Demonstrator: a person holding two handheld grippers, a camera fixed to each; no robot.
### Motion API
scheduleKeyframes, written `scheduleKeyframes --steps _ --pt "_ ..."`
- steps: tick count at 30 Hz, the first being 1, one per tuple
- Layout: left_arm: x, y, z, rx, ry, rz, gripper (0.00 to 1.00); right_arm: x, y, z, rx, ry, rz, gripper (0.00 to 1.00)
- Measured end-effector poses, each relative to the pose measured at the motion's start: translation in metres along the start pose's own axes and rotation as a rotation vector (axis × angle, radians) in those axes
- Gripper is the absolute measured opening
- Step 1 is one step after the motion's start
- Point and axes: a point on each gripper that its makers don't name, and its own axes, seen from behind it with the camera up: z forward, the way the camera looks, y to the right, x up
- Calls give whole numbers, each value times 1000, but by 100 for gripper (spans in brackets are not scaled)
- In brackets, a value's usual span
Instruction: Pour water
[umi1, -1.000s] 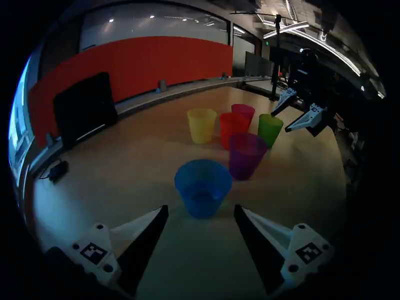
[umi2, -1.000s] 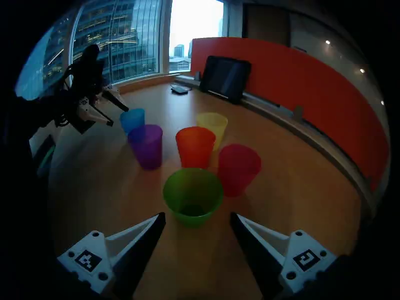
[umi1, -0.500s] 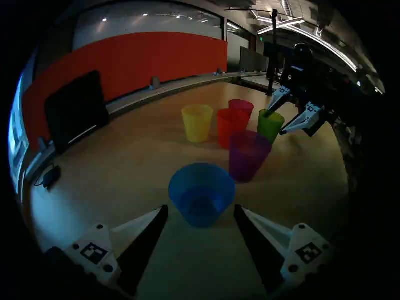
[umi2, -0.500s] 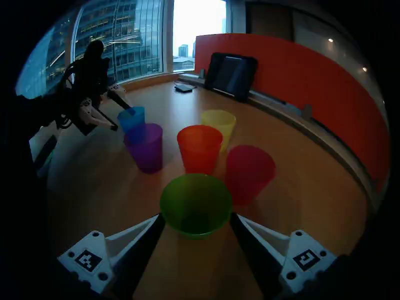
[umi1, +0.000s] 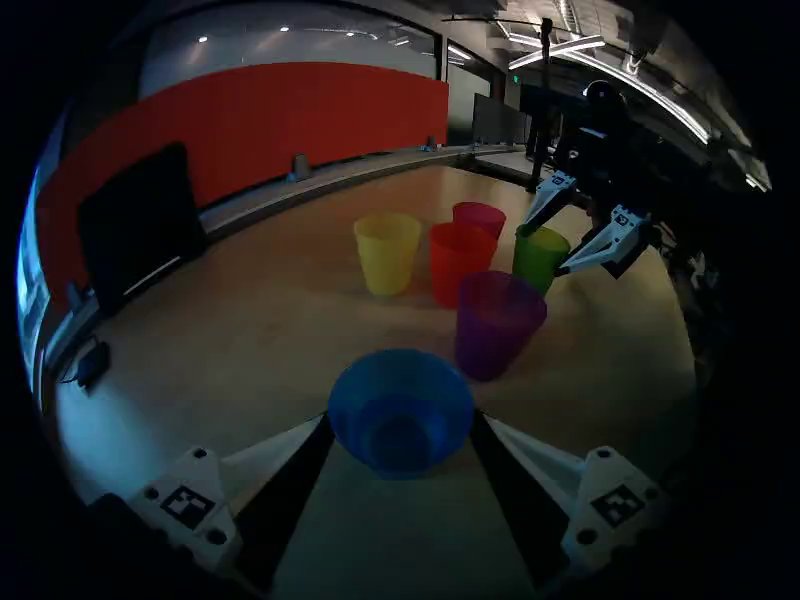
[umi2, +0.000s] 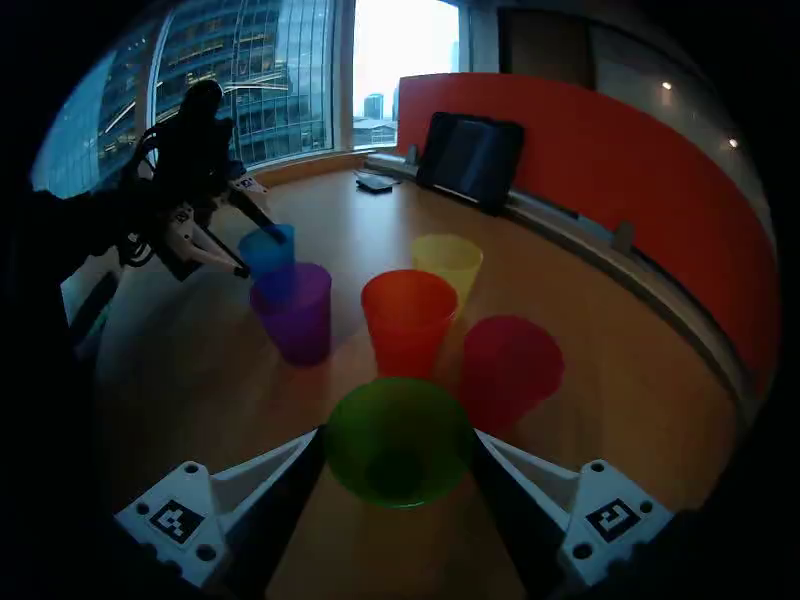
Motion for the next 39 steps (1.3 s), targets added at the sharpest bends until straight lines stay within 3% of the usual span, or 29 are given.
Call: scheduleKeyframes --steps 6,10,19,23,29,39 --pt "0 -3 3 3 2 -6 96 1 0 0 1 1 0 100" --pt "0 -2 4 1 6 -10 87 1 0 0 0 1 0 100" --pt "0 0 3 -5 4 -13 86 0 -2 1 6 2 1 100" --pt "2 1 2 -6 9 -21 86 0 -3 1 8 3 0 94" --pt "15 4 -3 -23 44 -64 86 3 -5 -3 8 18 -7 94" --pt "46 6 -23 19 111 -47 86 32 -5 -26 -21 89 5 94"
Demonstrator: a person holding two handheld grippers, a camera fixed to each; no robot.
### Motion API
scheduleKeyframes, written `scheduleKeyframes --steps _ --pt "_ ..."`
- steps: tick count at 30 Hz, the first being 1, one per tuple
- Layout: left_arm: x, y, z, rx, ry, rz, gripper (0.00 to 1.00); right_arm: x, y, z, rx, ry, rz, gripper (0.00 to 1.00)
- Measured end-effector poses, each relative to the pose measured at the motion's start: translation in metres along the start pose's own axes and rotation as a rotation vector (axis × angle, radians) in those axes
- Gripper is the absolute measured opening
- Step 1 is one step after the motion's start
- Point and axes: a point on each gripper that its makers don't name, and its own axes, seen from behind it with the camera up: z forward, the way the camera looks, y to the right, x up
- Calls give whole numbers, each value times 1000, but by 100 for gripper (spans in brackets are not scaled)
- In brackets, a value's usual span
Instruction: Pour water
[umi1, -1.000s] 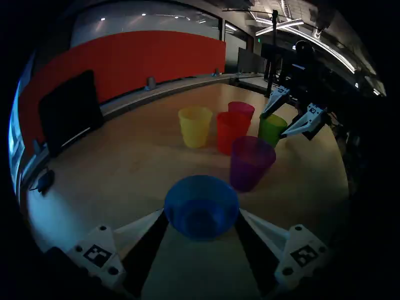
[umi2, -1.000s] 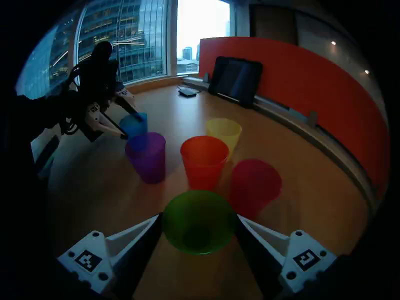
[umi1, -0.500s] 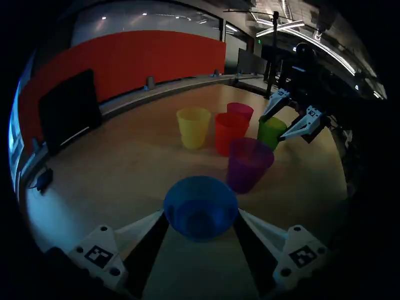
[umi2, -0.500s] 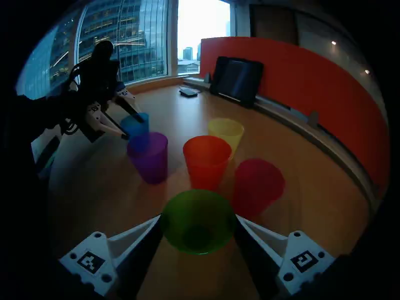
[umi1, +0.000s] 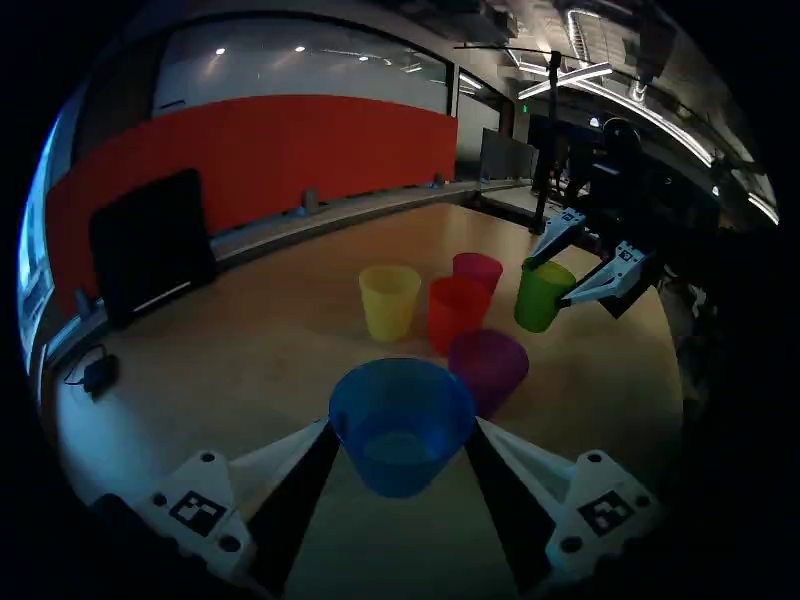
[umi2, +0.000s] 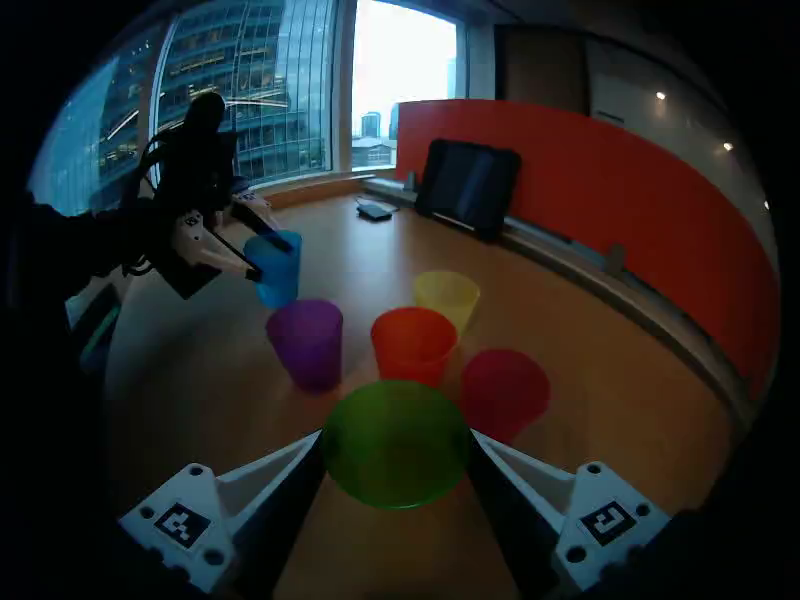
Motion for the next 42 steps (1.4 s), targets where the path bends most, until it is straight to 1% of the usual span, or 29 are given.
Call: scheduleKeyframes --steps 5,14,20,29,35,42 --pt "20 3 -10 24 44 2 86 25 0 -15 -18 57 8 94" --pt "53 12 -32 51 123 27 86 71 -1 -45 -65 165 -19 94" --pt "75 15 -45 68 180 24 86 99 -5 -59 -83 237 -21 94" --pt "98 18 -62 84 259 23 86 134 -14 -69 -95 340 -17 94" --pt "113 22 -72 81 313 15 86 156 -18 -73 -97 401 -13 94" --pt "133 26 -85 86 375 21 85 179 -22 -78 -94 456 -17 94"
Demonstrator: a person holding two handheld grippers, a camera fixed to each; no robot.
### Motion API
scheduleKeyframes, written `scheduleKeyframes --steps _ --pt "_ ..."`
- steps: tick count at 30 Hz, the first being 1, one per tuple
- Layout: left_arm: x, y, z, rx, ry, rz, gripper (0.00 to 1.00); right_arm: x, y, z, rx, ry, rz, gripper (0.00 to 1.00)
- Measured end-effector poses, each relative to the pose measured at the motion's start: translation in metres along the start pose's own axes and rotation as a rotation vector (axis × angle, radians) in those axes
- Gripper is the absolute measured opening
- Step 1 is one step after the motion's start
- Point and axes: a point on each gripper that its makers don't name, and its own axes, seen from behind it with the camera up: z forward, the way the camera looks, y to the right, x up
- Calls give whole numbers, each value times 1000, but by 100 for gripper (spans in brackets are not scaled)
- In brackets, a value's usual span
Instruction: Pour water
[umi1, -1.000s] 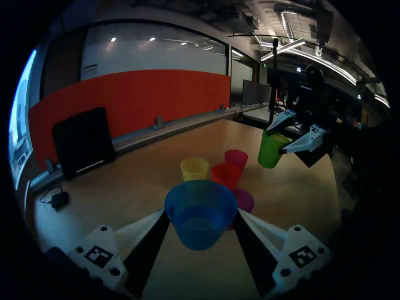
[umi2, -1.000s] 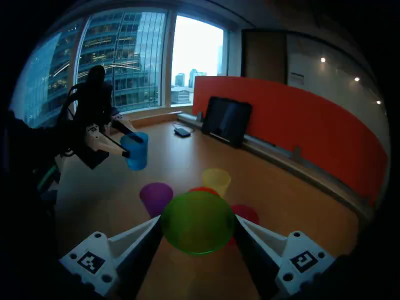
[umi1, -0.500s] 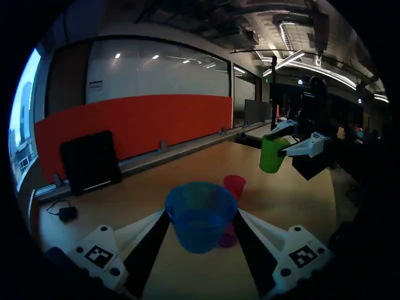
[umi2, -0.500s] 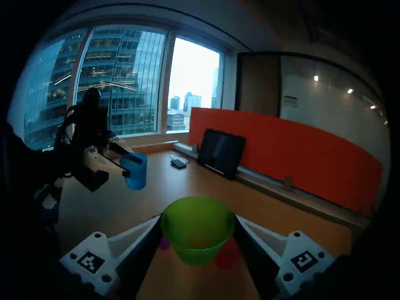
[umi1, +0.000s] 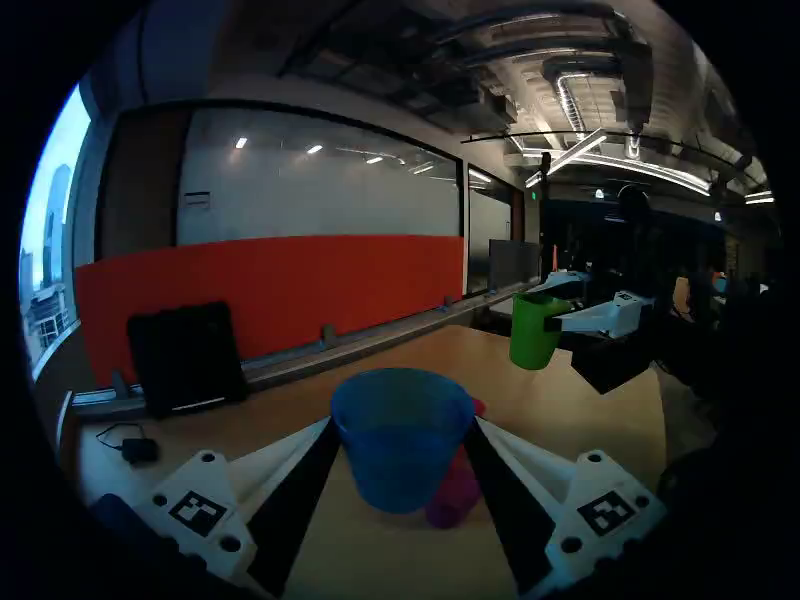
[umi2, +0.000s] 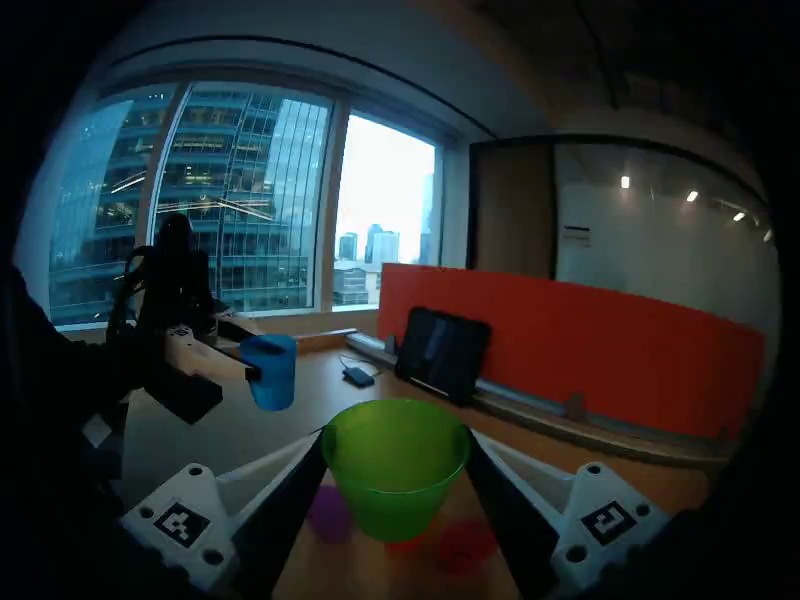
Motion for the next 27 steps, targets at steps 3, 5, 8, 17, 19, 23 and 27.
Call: scheduleKeyframes --steps 3,5,8,17,19,23,27 --pt "11 0 -2 4 26 2 86 8 -2 2 1 17 -1 94" --pt "19 0 -4 7 46 2 86 14 -3 3 3 29 0 94" --pt "27 1 -6 5 72 -5 86 20 -6 6 8 42 5 94" --pt "34 7 -8 -9 86 -5 86 30 -10 10 22 57 -6 94" --pt "35 7 -7 -10 85 -1 86 30 -11 11 27 58 -5 94" --pt "39 9 -6 -14 88 6 86 31 -13 12 35 60 -1 94" --pt "45 9 -5 -13 91 19 86 32 -16 13 48 62 2 94"
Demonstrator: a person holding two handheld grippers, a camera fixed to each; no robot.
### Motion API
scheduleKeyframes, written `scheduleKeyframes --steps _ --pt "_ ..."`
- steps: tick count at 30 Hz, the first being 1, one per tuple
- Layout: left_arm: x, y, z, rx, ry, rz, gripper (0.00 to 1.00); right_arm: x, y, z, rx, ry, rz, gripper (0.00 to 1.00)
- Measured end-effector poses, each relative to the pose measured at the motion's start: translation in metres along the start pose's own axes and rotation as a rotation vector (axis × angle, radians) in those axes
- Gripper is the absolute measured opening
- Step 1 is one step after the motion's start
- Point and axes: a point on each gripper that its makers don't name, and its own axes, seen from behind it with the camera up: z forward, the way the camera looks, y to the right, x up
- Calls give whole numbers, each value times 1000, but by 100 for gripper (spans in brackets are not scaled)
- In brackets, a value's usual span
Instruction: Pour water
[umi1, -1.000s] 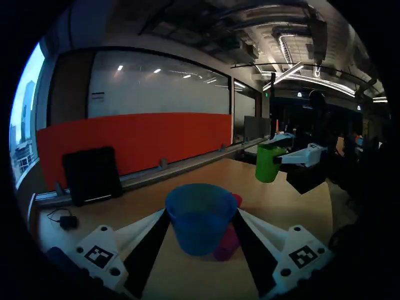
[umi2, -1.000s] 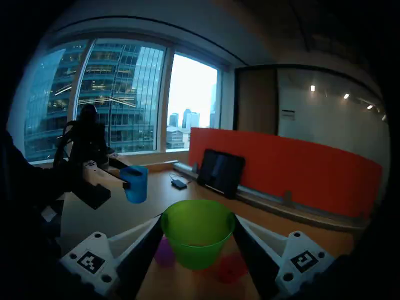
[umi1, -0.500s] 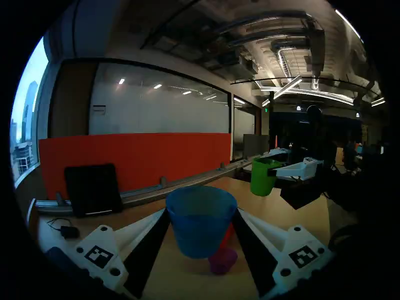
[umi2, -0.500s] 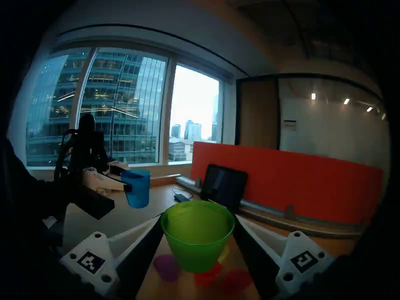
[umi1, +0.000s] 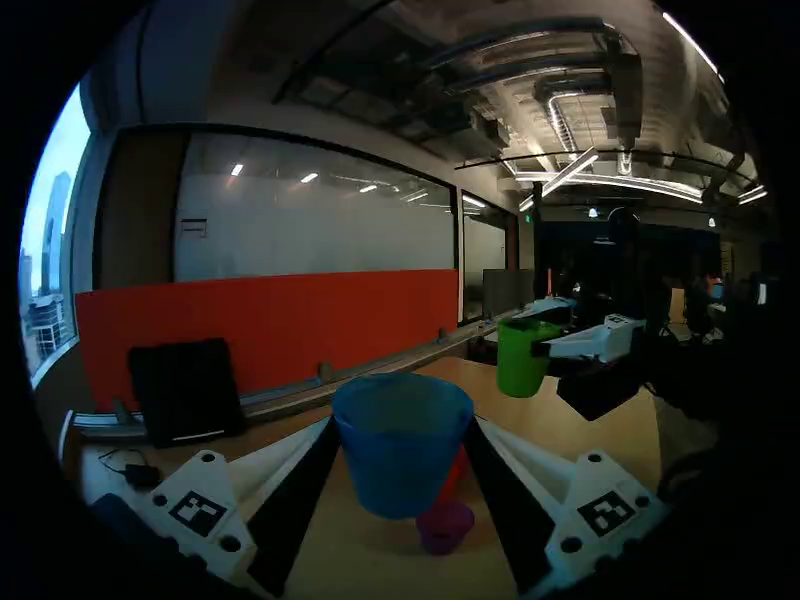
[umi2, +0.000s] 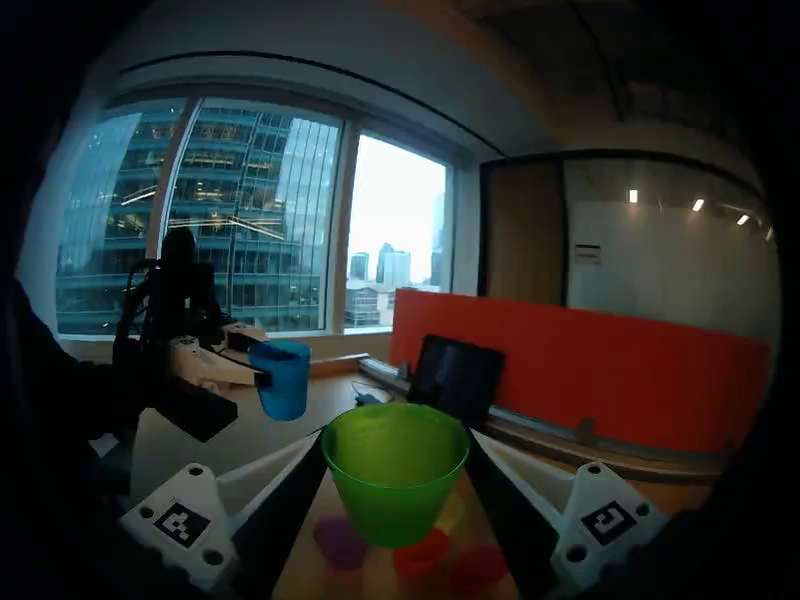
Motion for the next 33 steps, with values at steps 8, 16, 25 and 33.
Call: scheduleKeyframes --steps 8,16,25,33 --pt "17 -1 1 12 6 68 86 -2 -11 6 28 -1 7 94" --pt "39 -6 1 48 8 184 86 -11 -28 15 65 -13 6 94" --pt "66 -3 3 92 11 357 86 -21 -45 28 97 -21 -3 94" --pt "87 5 8 118 28 478 86 -32 -57 37 120 -29 -20 94"
